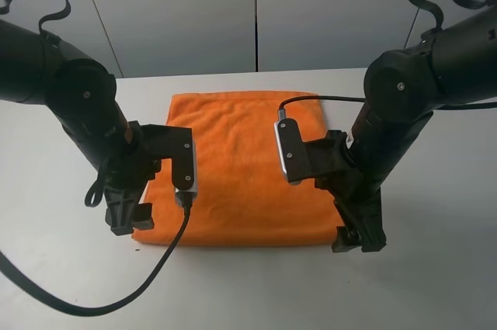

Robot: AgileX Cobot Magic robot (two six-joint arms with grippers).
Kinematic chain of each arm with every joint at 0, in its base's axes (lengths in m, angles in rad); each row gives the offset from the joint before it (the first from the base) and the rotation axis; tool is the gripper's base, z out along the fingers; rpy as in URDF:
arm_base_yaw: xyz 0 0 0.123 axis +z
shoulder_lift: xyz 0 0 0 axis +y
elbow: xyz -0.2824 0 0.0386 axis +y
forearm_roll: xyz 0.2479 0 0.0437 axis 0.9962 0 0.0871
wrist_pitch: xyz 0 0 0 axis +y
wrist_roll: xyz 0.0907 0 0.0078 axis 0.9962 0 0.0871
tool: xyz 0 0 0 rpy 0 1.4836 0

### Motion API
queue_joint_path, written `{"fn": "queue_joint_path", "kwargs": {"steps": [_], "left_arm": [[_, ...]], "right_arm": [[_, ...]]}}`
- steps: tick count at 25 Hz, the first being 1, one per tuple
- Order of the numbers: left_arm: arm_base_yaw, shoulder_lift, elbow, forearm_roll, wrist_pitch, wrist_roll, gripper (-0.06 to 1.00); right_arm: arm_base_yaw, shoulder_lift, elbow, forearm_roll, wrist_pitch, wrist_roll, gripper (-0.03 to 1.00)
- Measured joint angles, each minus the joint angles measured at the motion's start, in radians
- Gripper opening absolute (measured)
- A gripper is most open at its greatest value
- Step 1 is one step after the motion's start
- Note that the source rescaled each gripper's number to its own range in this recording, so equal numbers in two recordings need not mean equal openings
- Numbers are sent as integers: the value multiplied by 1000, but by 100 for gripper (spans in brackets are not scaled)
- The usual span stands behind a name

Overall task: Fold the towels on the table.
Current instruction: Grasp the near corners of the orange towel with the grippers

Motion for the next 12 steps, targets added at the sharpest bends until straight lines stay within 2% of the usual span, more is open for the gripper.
{"fn": "queue_joint_path", "kwargs": {"steps": [5,12], "left_arm": [[0,0,47,-1,-75,-12,98],[0,0,49,-3,-92,-37,98]], "right_arm": [[0,21,2,-37,-2,2,100],[0,55,2,-58,-27,2,100]]}}
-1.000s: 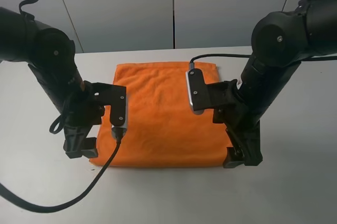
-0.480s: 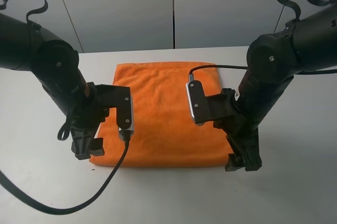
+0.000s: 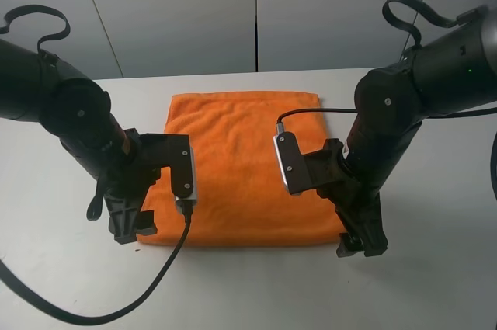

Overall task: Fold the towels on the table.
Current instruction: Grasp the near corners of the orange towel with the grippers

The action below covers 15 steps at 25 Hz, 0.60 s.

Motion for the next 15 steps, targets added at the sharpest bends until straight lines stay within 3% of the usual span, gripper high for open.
{"fn": "queue_joint_path", "kwargs": {"steps": [7,10,15], "left_arm": [[0,0,0,-23,-28,-45,98],[0,0,0,-87,-26,14,98],[0,2,0,-111,-7,68,98]], "right_arm": [[0,13,2,-16,-26,0,100],[0,13,2,-16,-37,0,100],[0,13,2,-16,-41,2,100]]}}
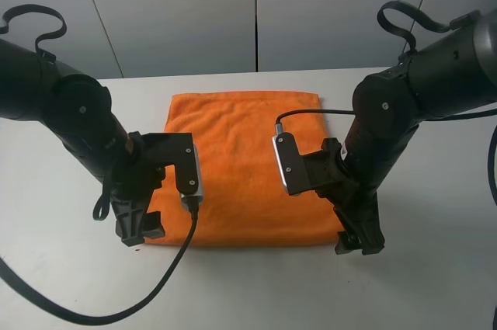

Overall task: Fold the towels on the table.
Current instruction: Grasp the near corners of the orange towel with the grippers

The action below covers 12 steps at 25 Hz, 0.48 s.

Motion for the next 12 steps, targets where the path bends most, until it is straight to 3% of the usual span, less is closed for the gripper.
{"fn": "queue_joint_path", "kwargs": {"steps": [12], "left_arm": [[0,62,2,15,-28,16,98]], "right_arm": [[0,9,0,0,0,0,100]]}}
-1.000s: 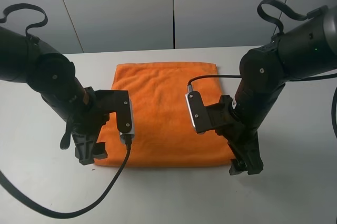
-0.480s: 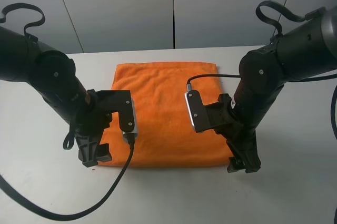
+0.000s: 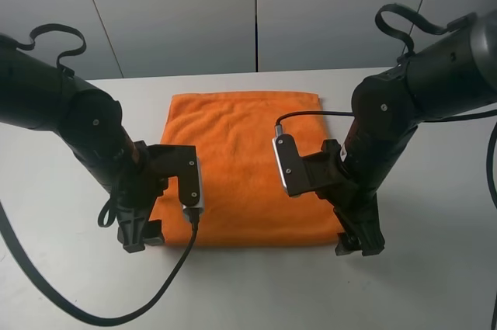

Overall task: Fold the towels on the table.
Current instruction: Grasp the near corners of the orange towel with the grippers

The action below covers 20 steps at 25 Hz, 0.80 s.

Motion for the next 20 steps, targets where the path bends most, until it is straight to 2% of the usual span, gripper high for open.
{"fn": "queue_joint_path", "kwargs": {"steps": [9,16,20], "left_arm": [[0,0,3,0,38,73,98],[0,0,110,0,-100,94,98],[0,0,116,0,-117,80,98]], "right_arm": [[0,2,0,0,-2,0,100],[0,4,0,0,-8,0,100],[0,28,0,0,-12,0,100]]}}
